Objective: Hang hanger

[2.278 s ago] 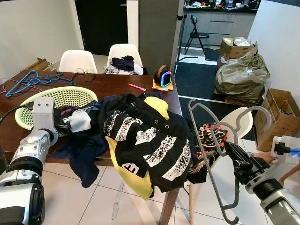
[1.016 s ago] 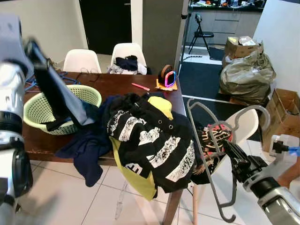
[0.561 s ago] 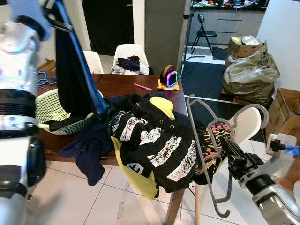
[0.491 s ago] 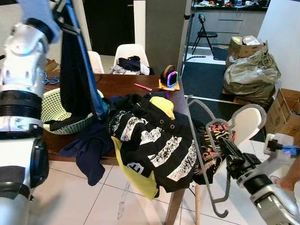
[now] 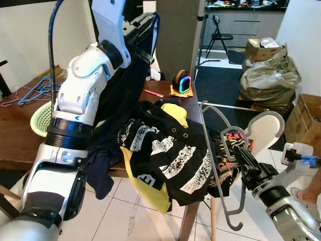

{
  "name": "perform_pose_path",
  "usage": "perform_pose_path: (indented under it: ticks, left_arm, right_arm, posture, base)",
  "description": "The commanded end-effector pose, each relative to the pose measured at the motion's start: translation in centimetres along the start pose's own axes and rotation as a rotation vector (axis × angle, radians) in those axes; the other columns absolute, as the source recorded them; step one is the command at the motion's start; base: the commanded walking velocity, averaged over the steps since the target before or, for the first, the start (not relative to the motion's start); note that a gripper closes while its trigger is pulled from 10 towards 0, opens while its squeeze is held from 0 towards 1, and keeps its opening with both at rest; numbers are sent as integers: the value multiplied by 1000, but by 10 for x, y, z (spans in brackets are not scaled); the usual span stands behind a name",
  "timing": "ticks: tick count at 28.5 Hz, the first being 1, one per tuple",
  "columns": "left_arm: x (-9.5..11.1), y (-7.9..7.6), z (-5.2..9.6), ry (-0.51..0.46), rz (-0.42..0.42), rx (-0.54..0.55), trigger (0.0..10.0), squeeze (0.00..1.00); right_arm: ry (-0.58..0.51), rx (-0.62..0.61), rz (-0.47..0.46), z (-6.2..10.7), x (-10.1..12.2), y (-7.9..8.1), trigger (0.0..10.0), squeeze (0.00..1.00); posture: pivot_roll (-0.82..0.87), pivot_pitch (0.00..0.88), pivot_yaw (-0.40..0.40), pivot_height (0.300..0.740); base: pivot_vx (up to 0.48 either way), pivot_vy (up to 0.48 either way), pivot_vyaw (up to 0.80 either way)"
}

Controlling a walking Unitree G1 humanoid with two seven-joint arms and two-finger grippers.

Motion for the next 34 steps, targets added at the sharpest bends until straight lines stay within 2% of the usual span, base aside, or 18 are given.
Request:
perform_pose_path:
  ticks: [1,2,5,6,10,13,14,18,20,22,23,26,27,29,31,32,33,34]
  left_arm:
    - [19,6,-4,-71,55,24,0,0]
    - [19,6,-4,-71,55,24,0,0]
    - [-18,-76,-2,20,316,-211,0,0]
    - [-30,-93,2,54,370,-240,0,0]
    - [-40,-106,8,85,418,-257,0,0]
    - [-65,-124,22,173,506,-250,0,0]
    - [-90,-138,39,270,551,-238,0,0]
    - [-120,-152,61,385,556,-222,0,0]
    - [-120,-152,61,385,556,-222,0,0]
    - [-132,-163,73,445,560,-233,0,0]
    - [-147,-184,89,537,563,-293,0,0]
    - [-147,-184,89,537,563,-293,0,0]
    - [-159,-204,106,623,555,-358,0,0]
    - [-168,-218,120,690,544,-405,0,0]
    - [-168,-218,120,690,544,-405,0,0]
    - [-176,-225,130,738,520,-419,10000,322]
    - [-176,-225,130,738,520,-419,10000,322]
    - [-182,-216,136,766,507,-371,10000,1000]
  right_arm:
    - [-8,-10,-5,0,-1,-1,10000,0]
    - [-8,-10,-5,0,-1,-1,10000,0]
    - [-14,-12,-6,0,0,-2,10000,0]
    - [-14,-12,-6,0,0,-1,10000,0]
    - [-14,-13,-6,0,0,-2,10000,0]
    - [-15,-13,-8,0,0,-2,10000,0]
    - [-17,-14,-10,0,0,-2,10000,0]
    - [-18,-15,-11,0,0,-3,10000,0]
    - [-18,-15,-11,0,0,-3,10000,0]
    - [-18,-15,-11,0,0,-3,10000,0]
    - [-17,-16,-10,-1,0,-4,10000,0]
    - [-17,-16,-10,-1,0,-4,10000,0]
    - [-16,-16,-9,-1,0,-4,10000,0]
    - [-15,-17,-7,-1,0,-4,10000,0]
    - [-15,-17,-7,-1,0,-4,10000,0]
    - [-15,-18,-6,-2,0,-5,10000,0]
    - [-15,-18,-6,-2,0,-5,10000,0]
    - [-13,-20,-5,-2,0,-5,10000,0]
  posture:
    - [-115,0,46,740]
    - [-115,0,46,740]
    - [-115,0,45,740]
    - [-115,0,45,740]
    - [-115,0,45,740]
    - [-110,0,44,740]
    - [-110,0,45,740]
    - [-108,0,43,740]
    - [-108,0,43,740]
    - [-106,0,42,740]
    - [-106,0,40,740]
    - [-106,0,40,740]
    - [-106,0,40,740]
    - [-108,0,41,740]
    - [-108,0,41,740]
    - [-111,0,40,740]
    - [-111,0,40,740]
    - [-108,0,38,740]
  base:
    - [0,0,0]
    - [0,0,0]
    - [0,0,0]
    - [0,0,0]
    - [0,0,0]
    - [0,0,0]
    - [0,0,0]
    - [0,0,0]
    - [0,0,0]
    - [0,0,0]
    - [0,0,0]
    - [0,0,0]
    - [0,0,0]
    - [0,0,0]
    - [0,0,0]
    - [0,0,0]
    - [0,0,0]
    - [0,0,0]
Point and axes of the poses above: a point about 5 cm out from each wrist's last joint towards the gripper, its own z axis pointing back from the gripper into the wrist, its own x axis along the axis of the wrist's last joint, y = z × x, the point moved 3 cm from there along -z, pointing out of the wrist towards the gripper, and after that the axes turned 4 degrees about z, right-handed, at the moved point
